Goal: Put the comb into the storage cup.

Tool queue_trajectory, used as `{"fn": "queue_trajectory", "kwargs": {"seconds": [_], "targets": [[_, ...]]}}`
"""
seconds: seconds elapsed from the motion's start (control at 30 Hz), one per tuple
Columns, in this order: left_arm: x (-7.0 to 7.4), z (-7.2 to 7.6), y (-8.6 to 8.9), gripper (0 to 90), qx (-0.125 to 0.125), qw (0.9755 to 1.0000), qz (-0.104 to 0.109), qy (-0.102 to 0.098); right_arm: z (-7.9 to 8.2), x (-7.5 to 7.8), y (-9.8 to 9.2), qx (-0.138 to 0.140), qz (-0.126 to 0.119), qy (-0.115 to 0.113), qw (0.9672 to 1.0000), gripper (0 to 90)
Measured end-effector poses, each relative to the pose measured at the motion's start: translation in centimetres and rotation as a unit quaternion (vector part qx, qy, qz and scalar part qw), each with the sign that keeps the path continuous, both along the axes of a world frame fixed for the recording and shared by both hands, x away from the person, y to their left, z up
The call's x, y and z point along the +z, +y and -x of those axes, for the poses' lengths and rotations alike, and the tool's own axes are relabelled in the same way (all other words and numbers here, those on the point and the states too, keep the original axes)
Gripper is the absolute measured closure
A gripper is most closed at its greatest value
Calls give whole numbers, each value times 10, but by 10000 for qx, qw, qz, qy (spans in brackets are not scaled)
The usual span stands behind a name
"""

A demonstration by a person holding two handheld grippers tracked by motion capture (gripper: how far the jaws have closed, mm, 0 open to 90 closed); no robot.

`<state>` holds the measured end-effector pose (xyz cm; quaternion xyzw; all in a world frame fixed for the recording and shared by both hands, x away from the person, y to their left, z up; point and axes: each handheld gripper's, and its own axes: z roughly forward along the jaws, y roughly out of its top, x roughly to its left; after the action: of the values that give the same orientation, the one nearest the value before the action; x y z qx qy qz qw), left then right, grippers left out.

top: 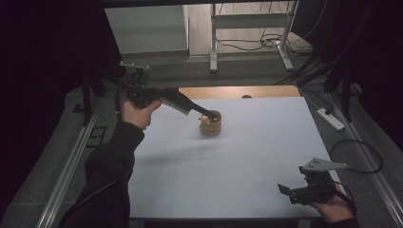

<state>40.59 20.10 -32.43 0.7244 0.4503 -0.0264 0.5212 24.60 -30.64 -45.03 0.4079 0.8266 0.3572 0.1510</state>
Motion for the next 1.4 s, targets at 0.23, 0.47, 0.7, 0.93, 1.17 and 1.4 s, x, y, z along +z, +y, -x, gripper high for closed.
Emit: {"fn": "queue_trajectory", "kwargs": {"seconds": [0.23, 0.47, 0.7, 0.93, 1.17, 1.4], "targets": [[2, -5, -2, 838, 63, 10000, -46, -22, 3, -1, -2, -53, -30, 14, 10000, 0], [1, -14, -6, 838, 134, 9999, -107, -7, 7, -2, -7, -155, -85, 49, 9998, 0], [1, -19, -7, 838, 177, 9997, -159, 11, 9, -3, -9, -199, -105, 77, 9997, 0], [0, -24, -9, 838, 224, 9995, -227, 14, 13, -2, -12, -275, -135, 43, 9995, 0], [-1, -30, -14, 838, 252, 9991, -346, 23, 15, -2, -14, -334, -129, -14, 9994, 0], [-3, -34, -18, 838, 268, 9987, -439, 37, 15, -2, -15, -383, -152, -8, 9992, 0]]}}
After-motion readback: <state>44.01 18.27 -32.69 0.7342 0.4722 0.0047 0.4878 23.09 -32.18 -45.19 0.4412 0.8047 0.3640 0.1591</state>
